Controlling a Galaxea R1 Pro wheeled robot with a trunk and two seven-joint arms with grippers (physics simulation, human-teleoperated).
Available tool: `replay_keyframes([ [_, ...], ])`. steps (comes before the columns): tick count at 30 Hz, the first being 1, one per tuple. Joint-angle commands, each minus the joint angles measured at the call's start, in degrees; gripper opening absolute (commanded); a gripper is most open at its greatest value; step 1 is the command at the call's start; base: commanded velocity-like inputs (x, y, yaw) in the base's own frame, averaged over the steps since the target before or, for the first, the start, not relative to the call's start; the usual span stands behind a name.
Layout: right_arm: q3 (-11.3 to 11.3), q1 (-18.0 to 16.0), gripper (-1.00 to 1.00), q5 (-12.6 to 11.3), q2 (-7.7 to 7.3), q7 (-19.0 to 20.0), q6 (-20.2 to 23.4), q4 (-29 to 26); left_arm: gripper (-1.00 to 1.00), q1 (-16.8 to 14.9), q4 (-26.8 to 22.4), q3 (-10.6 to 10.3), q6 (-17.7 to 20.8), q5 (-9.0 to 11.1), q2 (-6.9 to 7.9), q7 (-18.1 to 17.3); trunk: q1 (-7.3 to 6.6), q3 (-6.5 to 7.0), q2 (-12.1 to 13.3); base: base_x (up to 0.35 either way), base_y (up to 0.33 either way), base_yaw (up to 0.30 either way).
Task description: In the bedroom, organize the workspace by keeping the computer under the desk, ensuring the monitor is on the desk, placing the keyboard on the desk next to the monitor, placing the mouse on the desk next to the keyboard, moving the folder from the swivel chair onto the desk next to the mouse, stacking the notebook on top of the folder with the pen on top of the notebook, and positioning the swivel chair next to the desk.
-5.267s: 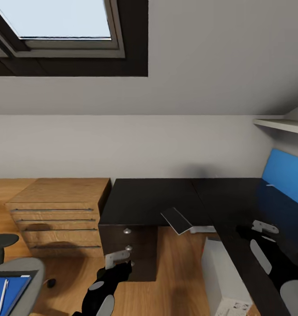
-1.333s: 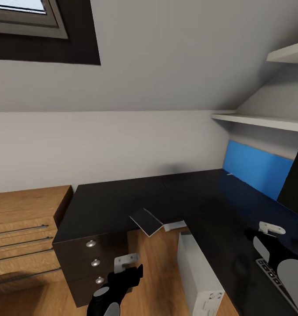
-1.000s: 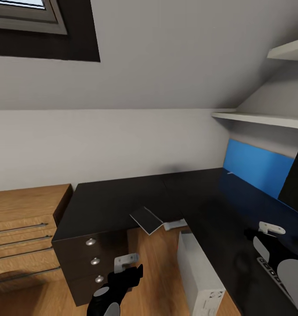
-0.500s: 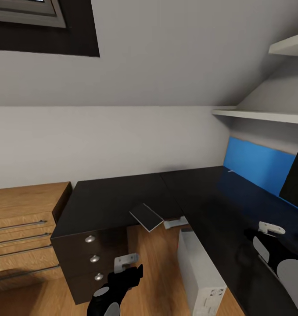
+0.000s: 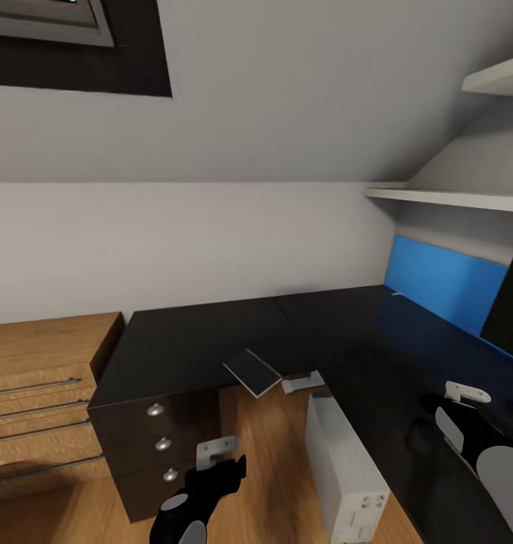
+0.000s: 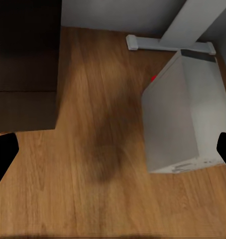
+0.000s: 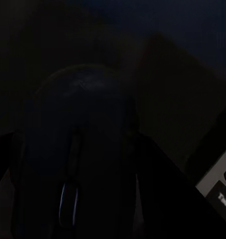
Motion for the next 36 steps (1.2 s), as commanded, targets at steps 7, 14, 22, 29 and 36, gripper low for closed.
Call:
replay_keyframes([
  [7, -0.1, 0.0, -1.00, -0.4, 0.04, -0.2, 0.2, -0.1, 1.00, -0.1, -0.1, -0.1, 0.1, 0.5, 0.08, 0.5, -0.02, -0.06, 0.0, -0.056, 0.000, 0.000],
  [14, -0.1, 0.0, -1.00, -0.4, 0.03, -0.2, 0.2, -0.1, 1.00, -0.1, 0.0, -0.1, 0.1, 0.5, 0.20, 0.4, -0.02, -0.06, 0.0, -0.003, 0.000, 0.000],
  [22, -0.1, 0.0, -1.00, -0.4, 0.01, -0.2, 0.2, -0.2, 1.00, -0.1, 0.2, -0.2, 0.2, 0.4, 0.27, 0.4, -0.02, -0.06, 0.0, 0.096, 0.000, 0.000],
  [29, -0.1, 0.0, -1.00, -0.4, 0.01, -0.2, 0.3, -0.2, 1.00, -0.1, 0.2, -2.3, 0.1, 0.3, 0.03, 0.5, 0.42, -0.42, -0.8, 0.013, 0.000, 0.000],
  [36, -0.1, 0.0, -1.00, -0.4, 0.01, -0.2, 0.3, -0.2, 1.00, -0.1, 0.2, -3.2, 0.1, 0.4, -0.07, 3.5, 1.96, -1.68, -3.6, 0.000, 0.000, 0.000],
])
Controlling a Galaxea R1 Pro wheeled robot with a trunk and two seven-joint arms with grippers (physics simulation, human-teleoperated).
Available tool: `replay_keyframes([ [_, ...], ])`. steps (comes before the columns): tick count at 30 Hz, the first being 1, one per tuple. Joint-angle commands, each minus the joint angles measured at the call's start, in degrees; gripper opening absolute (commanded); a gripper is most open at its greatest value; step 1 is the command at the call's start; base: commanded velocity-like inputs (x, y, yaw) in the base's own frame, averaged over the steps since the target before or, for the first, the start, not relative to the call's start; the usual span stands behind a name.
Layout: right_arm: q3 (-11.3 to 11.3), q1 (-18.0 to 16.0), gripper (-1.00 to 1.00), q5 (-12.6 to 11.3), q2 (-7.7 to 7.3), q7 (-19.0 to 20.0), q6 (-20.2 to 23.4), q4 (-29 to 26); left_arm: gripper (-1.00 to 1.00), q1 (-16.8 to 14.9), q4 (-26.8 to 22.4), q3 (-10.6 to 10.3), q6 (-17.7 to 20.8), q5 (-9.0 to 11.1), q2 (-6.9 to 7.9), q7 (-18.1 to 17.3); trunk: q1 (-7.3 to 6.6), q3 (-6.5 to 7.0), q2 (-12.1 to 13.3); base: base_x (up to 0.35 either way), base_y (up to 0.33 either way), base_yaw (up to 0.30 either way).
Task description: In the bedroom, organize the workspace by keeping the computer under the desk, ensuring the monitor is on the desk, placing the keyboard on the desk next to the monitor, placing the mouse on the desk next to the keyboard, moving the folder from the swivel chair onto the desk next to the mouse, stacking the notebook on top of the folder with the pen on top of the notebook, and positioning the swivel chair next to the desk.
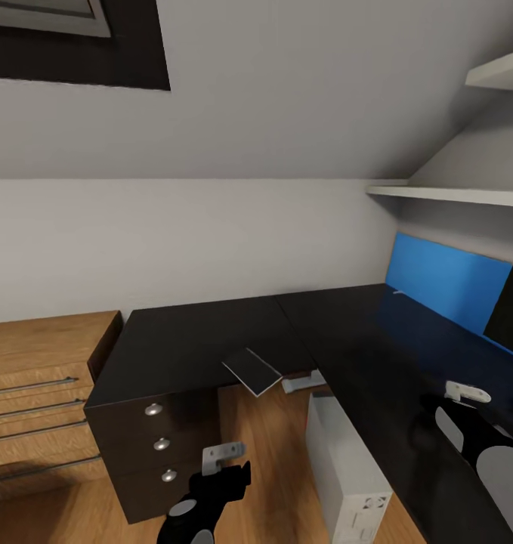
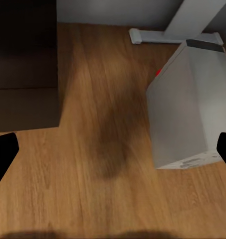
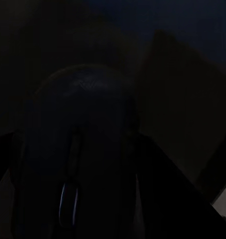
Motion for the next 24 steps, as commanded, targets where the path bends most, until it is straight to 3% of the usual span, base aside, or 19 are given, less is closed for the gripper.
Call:
replay_keyframes([
  [1, -0.1, 0.0, -1.00, -0.4, 0.01, -0.2, 0.3, -0.1, 1.00, -0.1, -0.1, -0.1, 0.1, 0.5, 0.00, 0.6, 0.00, -0.07, -0.1, 0.000, 0.000, 0.000],
  [20, -0.1, 0.0, -1.00, -0.4, 0.01, -0.2, 0.4, -0.1, 1.00, -0.1, -0.1, -0.1, 0.1, 0.5, 0.05, 0.9, 0.00, -0.07, -0.1, 0.000, 0.000, 0.000],
  [21, -0.1, 0.0, 1.00, -0.4, 0.01, -0.2, 0.4, -0.1, 1.00, -0.1, -0.1, -0.1, 0.1, 0.5, 0.06, 0.9, 0.00, -0.07, -0.1, 0.000, 0.000, 0.000],
  [24, -0.1, 0.0, 1.00, -0.4, 0.01, -0.2, 0.4, -0.1, 1.00, -0.1, -0.1, -0.1, 0.1, 0.5, 0.08, 0.9, 0.00, -0.07, -0.1, 0.000, 0.000, 0.000],
])
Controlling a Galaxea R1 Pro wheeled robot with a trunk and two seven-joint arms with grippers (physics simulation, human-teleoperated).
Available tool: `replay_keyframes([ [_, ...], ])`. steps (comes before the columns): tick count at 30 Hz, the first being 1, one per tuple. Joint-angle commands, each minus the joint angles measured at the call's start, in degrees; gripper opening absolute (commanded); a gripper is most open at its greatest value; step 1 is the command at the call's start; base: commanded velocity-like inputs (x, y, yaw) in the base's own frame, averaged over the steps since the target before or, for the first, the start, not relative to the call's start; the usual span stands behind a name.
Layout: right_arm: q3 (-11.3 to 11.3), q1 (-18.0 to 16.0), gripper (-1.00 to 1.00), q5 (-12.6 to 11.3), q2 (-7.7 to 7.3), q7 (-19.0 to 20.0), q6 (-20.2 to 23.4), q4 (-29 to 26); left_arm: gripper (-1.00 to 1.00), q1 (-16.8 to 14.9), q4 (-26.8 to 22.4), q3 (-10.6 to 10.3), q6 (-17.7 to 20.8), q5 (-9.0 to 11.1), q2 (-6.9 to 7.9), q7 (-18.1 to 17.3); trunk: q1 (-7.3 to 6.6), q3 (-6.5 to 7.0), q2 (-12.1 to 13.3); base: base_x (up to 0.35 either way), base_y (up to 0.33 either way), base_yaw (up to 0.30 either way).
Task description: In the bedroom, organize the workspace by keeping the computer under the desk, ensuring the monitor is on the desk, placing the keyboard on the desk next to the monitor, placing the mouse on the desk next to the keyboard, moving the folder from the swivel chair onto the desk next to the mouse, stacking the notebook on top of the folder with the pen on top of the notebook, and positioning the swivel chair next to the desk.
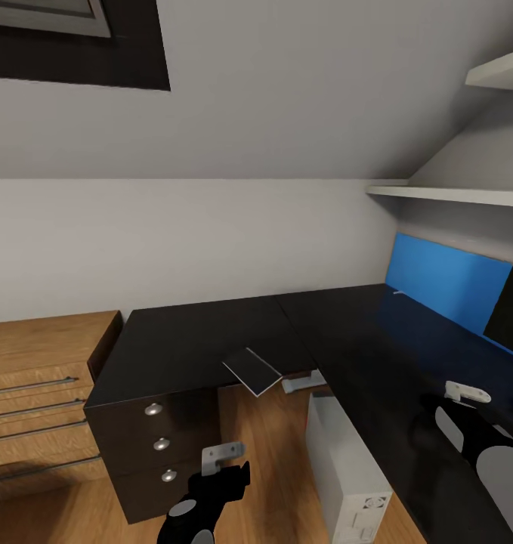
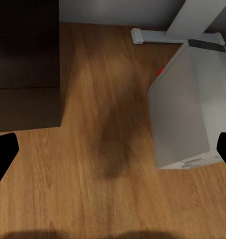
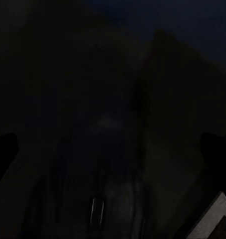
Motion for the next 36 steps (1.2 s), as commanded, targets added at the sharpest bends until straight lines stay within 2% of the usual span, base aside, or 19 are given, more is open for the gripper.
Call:
replay_keyframes([
  [1, -0.1, 0.0, 1.00, -0.2, 0.01, -0.2, 0.3, -0.1, 1.00, -0.1, -0.1, -0.1, 0.1, 0.5, 0.01, 0.5, 0.00, -0.06, 0.0, 0.000, 0.000, 0.000],
  [15, -0.1, 0.0, 1.00, -0.2, 0.04, -0.1, 0.1, -0.6, 1.00, -0.1, -0.1, 0.0, 0.1, 0.5, 0.07, 0.5, 0.00, -0.06, 0.0, 0.000, 0.000, 0.000],
  [17, -0.1, 0.0, 1.00, -0.2, 0.07, 0.1, 0.0, -1.4, 1.00, -0.1, 0.0, 0.0, 0.1, 0.5, 0.09, 0.5, 0.00, -0.06, 0.0, 0.000, 0.000, 0.000],
  [21, -0.1, 0.1, 1.00, -0.4, 0.62, 0.1, 0.3, -7.6, 1.00, -0.1, 1.3, 0.3, 0.0, 0.4, 0.23, 0.3, 0.00, -0.06, 0.0, 0.000, 0.000, 0.000],
  [22, -0.2, 0.2, 1.00, -0.3, 1.36, 0.0, 0.5, -10.3, 1.00, -0.1, 2.1, 0.4, 0.0, 0.3, 0.26, 0.4, 0.00, -0.06, 0.0, 0.000, 0.000, 0.000],
  [23, -0.2, 0.5, 1.00, -0.2, 2.77, -0.2, 1.2, -14.8, 1.00, -0.1, 2.9, 0.4, -0.1, 0.2, 0.27, 0.4, 0.00, -0.06, 0.0, 0.000, 0.000, 0.000],
  [26, -0.2, 1.4, 1.00, -0.1, 4.04, -0.8, 2.7, -18.8, 1.00, -0.1, 3.4, 0.5, -0.2, 0.2, 0.27, 0.4, 0.00, -0.06, 0.0, -0.002, 0.000, 0.000],
  [33, -0.1, 7.2, 1.00, -0.2, 7.93, -5.1, 6.4, -29.7, 1.00, -0.1, 6.7, 1.1, -0.3, 0.1, 0.36, 0.5, 0.00, -0.06, 0.0, -0.187, 0.000, 0.000],
  [34, 0.2, 10.2, 1.00, -0.2, 9.94, -6.0, 10.1, -35.5, 1.00, -0.1, 8.5, 2.2, -0.4, 0.0, 0.40, 0.5, 0.00, -0.06, 0.0, -0.319, 0.000, 0.000],
  [36, 0.9, 12.0, 1.00, -0.1, 11.28, -6.2, 11.9, -38.7, 1.00, -0.1, 11.1, 2.5, -0.9, -0.3, 0.39, 0.5, 0.00, -0.06, 0.0, -0.325, 0.000, 0.000],
])
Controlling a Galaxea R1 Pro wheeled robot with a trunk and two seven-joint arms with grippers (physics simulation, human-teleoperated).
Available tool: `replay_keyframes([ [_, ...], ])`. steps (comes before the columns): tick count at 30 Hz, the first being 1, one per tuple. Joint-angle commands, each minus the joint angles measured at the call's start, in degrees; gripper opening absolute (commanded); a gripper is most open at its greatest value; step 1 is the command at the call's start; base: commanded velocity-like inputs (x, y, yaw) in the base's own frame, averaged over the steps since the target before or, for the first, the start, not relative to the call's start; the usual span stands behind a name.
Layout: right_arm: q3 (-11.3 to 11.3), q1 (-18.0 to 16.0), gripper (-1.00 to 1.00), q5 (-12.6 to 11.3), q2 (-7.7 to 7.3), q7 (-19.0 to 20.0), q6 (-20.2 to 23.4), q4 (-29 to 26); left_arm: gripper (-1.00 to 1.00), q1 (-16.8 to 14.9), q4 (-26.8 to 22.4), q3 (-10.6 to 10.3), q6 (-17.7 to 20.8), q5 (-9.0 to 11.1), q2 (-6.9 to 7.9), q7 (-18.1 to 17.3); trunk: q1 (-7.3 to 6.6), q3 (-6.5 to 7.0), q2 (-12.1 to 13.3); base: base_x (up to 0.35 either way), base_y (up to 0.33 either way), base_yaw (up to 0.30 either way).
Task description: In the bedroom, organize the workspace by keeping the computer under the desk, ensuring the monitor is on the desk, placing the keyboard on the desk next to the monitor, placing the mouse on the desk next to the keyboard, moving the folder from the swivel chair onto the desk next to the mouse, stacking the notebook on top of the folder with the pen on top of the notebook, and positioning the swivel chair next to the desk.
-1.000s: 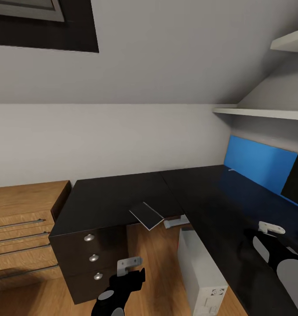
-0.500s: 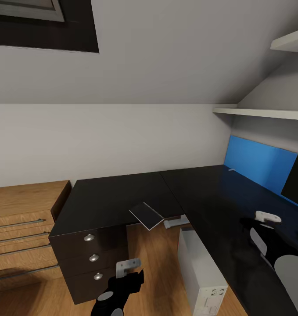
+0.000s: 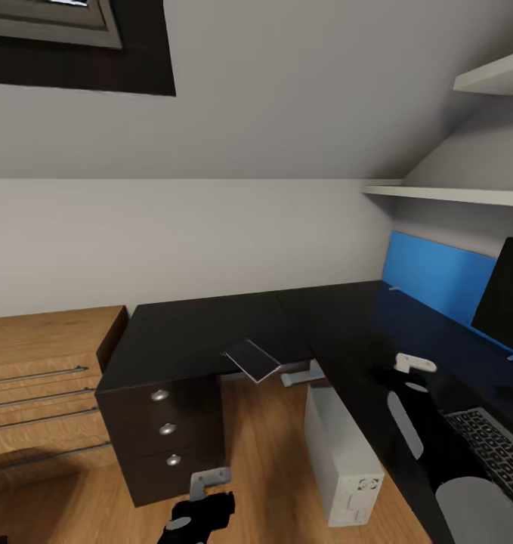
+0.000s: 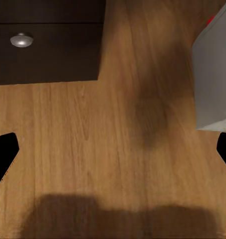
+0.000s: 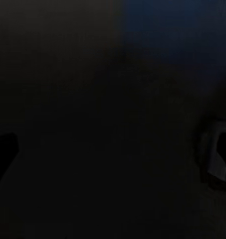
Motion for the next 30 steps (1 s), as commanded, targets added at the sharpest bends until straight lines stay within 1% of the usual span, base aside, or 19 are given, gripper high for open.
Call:
replay_keyframes([
  [1, 0.4, 0.5, 1.00, -0.5, 0.42, -0.5, 0.7, -1.2, 1.00, -0.1, 1.1, 0.0, -0.4, 0.2, 0.03, 0.5, -0.04, -0.06, 0.0, -0.329, 0.000, 0.000],
  [4, 2.4, 2.4, 1.00, -0.4, 1.87, -0.6, 2.2, -4.8, 1.00, -0.1, 6.3, 0.0, -3.6, -0.5, 0.01, 0.4, -0.04, -0.06, 0.0, -0.332, 0.031, 0.000],
  [5, 4.0, 3.5, 1.00, -0.4, 2.69, -0.7, 3.0, -6.0, 1.00, -0.1, 8.8, -0.1, -5.4, -0.8, 0.02, 0.3, -0.04, -0.06, 0.0, -0.330, 0.094, 0.000],
  [6, 4.8, 4.0, 1.00, -0.4, 3.15, -0.7, 3.3, -6.4, 1.00, -0.1, 9.8, -0.1, -6.1, -0.9, 0.03, 0.3, -0.04, -0.06, 0.0, -0.326, 0.113, 0.000],
  [7, 6.7, 5.1, 1.00, -0.4, 4.10, -0.8, 3.7, -7.0, 1.00, -0.1, 11.4, -0.1, -7.1, -1.0, 0.05, 0.2, -0.04, -0.06, 0.0, -0.313, 0.149, 0.000],
  [8, 7.7, 5.6, 1.00, -0.4, 4.56, -0.8, 3.8, -7.1, 1.00, -0.1, 12.1, 0.0, -7.5, -1.0, 0.05, 0.2, -0.04, -0.06, 0.0, -0.303, 0.166, 0.000],
  [10, 11.6, 7.7, 1.00, -0.4, 5.96, -1.3, 4.1, -7.6, 1.00, -0.1, 13.6, 0.0, -8.5, -1.0, 0.18, 0.2, -0.04, -0.06, 0.0, -0.268, 0.214, 0.000],
  [12, 13.5, 8.5, 1.00, -0.4, 6.34, -1.8, 4.1, -7.7, 1.00, -0.1, 14.2, 0.0, -8.8, -1.0, 0.42, 0.2, -0.04, -0.06, 0.0, -0.239, 0.244, 0.000],
  [13, 15.4, 9.3, 1.00, -0.4, 6.60, -2.4, 4.1, -7.8, 1.00, -0.1, 15.0, 0.0, -8.9, -1.0, 0.77, 0.2, -0.04, -0.06, 0.0, -0.210, 0.268, 0.000],
  [14, 16.4, 9.6, 1.00, -0.4, 6.68, -2.8, 4.1, -7.8, 1.00, -0.1, 15.5, 0.0, -9.0, -1.0, 0.93, 0.2, -0.04, -0.06, 0.0, -0.202, 0.275, 0.000],
  [15, 18.3, 10.4, 1.00, -0.5, 6.80, -3.5, 4.1, -7.8, 1.00, -0.1, 16.7, 0.0, -9.1, -1.0, 1.16, 0.2, -0.04, -0.06, 0.0, -0.190, 0.285, 0.000],
  [17, 20.2, 11.2, 1.00, -0.5, 6.88, -4.2, 3.8, -7.8, 1.00, -0.1, 18.0, -0.1, -9.2, -1.1, 1.31, 0.2, -0.04, -0.06, 0.0, -0.183, 0.290, 0.000],
  [18, 21.7, 12.0, 1.00, -0.5, 6.93, -4.7, 3.0, -7.8, 1.00, -0.1, 19.1, -0.2, -9.3, -1.2, 1.42, 0.2, -0.04, -0.06, 0.0, -0.176, 0.296, 0.000],
  [20, 23.0, 12.8, 1.00, -0.6, 6.96, -5.1, 1.7, -7.8, 1.00, -0.1, 19.9, -0.2, -9.3, -1.2, 1.50, 0.2, -0.04, -0.06, 0.0, -0.173, 0.299, 0.000],
  [21, 24.0, 13.3, 1.00, -0.6, 7.03, -5.3, 0.2, -7.7, 1.00, -0.1, 20.4, -0.2, -9.3, -1.2, 1.59, 0.1, -0.04, -0.06, 0.0, -0.170, 0.301, 0.000],
  [22, 25.1, 13.9, 1.00, -0.7, 7.52, -5.6, -2.0, -6.7, 1.00, -0.1, 21.1, -0.2, -9.4, -1.2, 1.68, 0.1, -0.04, -0.06, 0.0, -0.167, 0.303, 0.000],
  [28, 25.7, 14.4, 1.00, -0.7, 9.55, -5.7, -3.6, -3.1, 1.00, -0.1, 23.5, -0.2, -10.1, -1.4, 1.75, -0.1, -0.04, -0.06, 0.0, -0.165, 0.293, 0.000],
  [29, 25.9, 14.4, 1.00, -0.7, 10.74, -5.7, -8.0, 3.7, 1.00, -0.1, 26.9, -0.3, -13.4, -1.5, 1.81, -0.5, -0.04, -0.03, 0.0, -0.040, 0.056, 0.061],
  [30, 25.9, 14.4, 1.00, -0.6, 11.55, -5.7, -10.5, 6.6, 1.00, -0.1, 27.8, -0.3, -14.6, -1.5, 1.82, -0.8, -0.04, -0.02, 0.0, -0.026, 0.036, 0.115],
])
